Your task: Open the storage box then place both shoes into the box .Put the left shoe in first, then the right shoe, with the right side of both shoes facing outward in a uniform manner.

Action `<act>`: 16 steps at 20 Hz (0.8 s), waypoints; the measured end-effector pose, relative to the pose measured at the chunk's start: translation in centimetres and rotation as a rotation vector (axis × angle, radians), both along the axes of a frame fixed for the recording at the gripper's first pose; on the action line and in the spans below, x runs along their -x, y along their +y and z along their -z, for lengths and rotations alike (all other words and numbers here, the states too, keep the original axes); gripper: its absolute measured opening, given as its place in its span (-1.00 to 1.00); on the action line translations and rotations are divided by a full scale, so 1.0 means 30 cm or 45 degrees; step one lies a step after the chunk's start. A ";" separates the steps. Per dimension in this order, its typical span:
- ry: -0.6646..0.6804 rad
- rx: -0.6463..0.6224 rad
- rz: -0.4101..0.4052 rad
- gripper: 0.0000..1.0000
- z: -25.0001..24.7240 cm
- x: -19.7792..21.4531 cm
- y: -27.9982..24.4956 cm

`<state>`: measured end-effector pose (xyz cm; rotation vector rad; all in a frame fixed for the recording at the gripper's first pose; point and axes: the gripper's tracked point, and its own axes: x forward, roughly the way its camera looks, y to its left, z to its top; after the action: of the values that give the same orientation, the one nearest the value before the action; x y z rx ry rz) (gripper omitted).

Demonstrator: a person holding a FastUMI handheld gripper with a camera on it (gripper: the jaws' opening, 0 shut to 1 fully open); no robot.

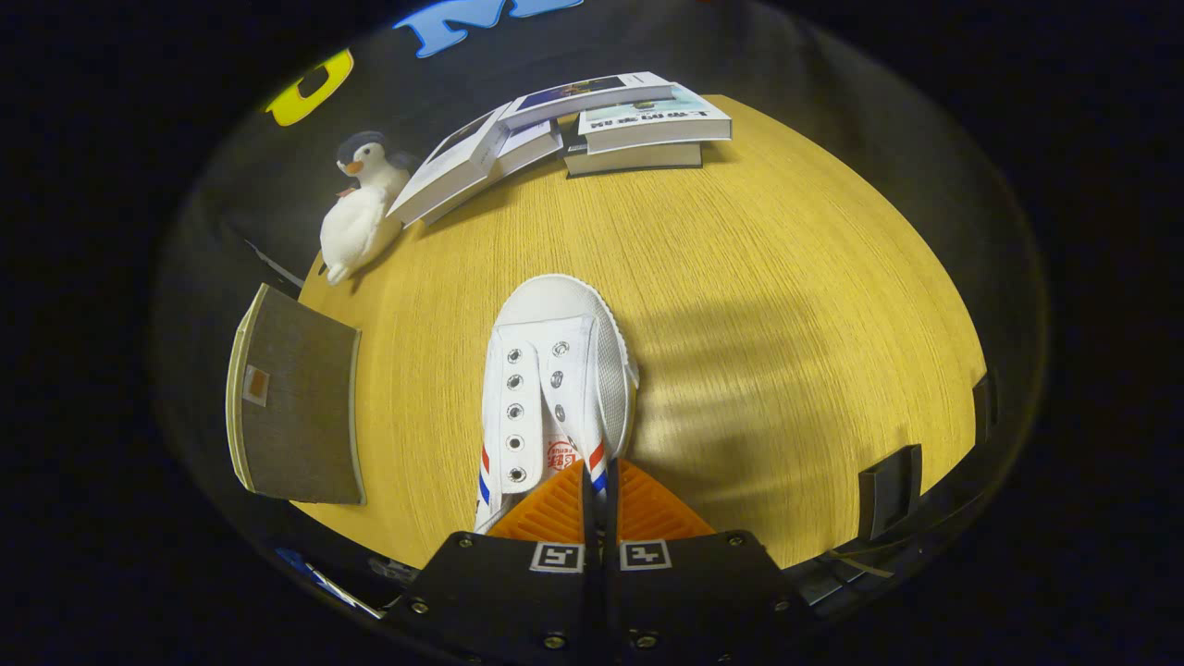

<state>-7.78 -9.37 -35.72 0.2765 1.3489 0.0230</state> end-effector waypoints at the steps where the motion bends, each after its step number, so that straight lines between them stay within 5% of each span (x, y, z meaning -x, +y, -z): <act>1: -0.007 -0.013 0.005 -1.00 -0.020 -0.006 0.009; 16: -0.072 -0.198 -0.020 -1.00 -0.296 -0.114 0.304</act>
<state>-4.36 -0.26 -26.83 0.3941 1.2951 0.1484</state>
